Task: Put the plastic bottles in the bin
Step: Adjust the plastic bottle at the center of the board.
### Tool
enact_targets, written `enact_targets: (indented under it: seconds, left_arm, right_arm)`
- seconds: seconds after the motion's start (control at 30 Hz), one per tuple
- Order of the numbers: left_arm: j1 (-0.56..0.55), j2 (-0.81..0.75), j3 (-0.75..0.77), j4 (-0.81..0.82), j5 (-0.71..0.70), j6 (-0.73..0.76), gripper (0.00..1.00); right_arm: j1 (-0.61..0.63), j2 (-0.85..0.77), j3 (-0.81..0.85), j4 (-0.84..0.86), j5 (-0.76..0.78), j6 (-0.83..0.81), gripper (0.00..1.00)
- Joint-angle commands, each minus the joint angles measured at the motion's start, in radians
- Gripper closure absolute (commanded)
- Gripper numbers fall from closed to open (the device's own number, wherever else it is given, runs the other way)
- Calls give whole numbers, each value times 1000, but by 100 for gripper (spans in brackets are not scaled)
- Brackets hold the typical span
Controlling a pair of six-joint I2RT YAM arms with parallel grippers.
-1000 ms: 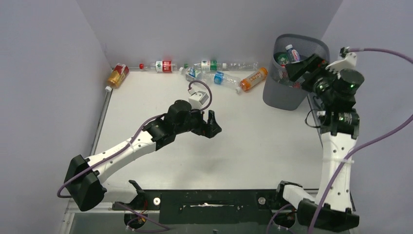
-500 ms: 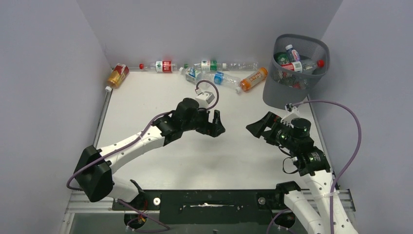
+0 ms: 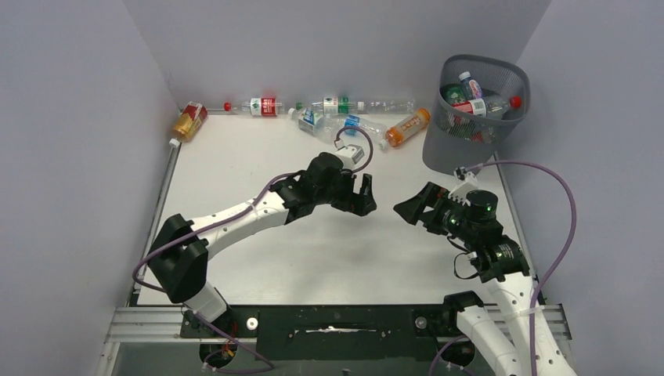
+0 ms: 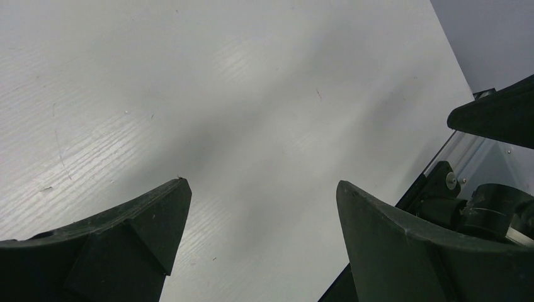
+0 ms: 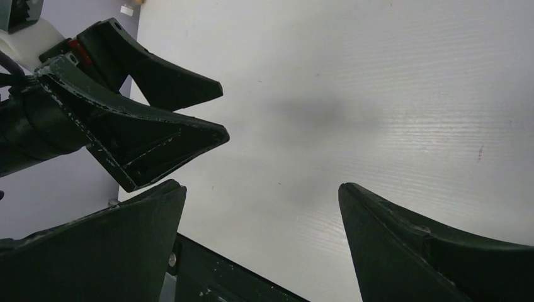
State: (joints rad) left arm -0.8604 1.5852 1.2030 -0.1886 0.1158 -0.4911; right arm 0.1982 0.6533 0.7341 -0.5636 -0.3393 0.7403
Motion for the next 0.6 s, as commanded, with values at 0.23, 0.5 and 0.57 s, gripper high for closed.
enact_targets:
  seconds: [0.23,0.5,0.57]
  left_arm:
    - [-10,81,60,102,-26,-27,13]
    - [-8,169,123,128,-14,-3,13]
    - [-5,191,153,110,-11,14,13]
  right_arm:
    - [7,-30,-25,-29,-67,-47,2]
    - [7,-23,-41,-47,-88,-66,2]
    - [8,-21,-50,-49,-86,-68,2]
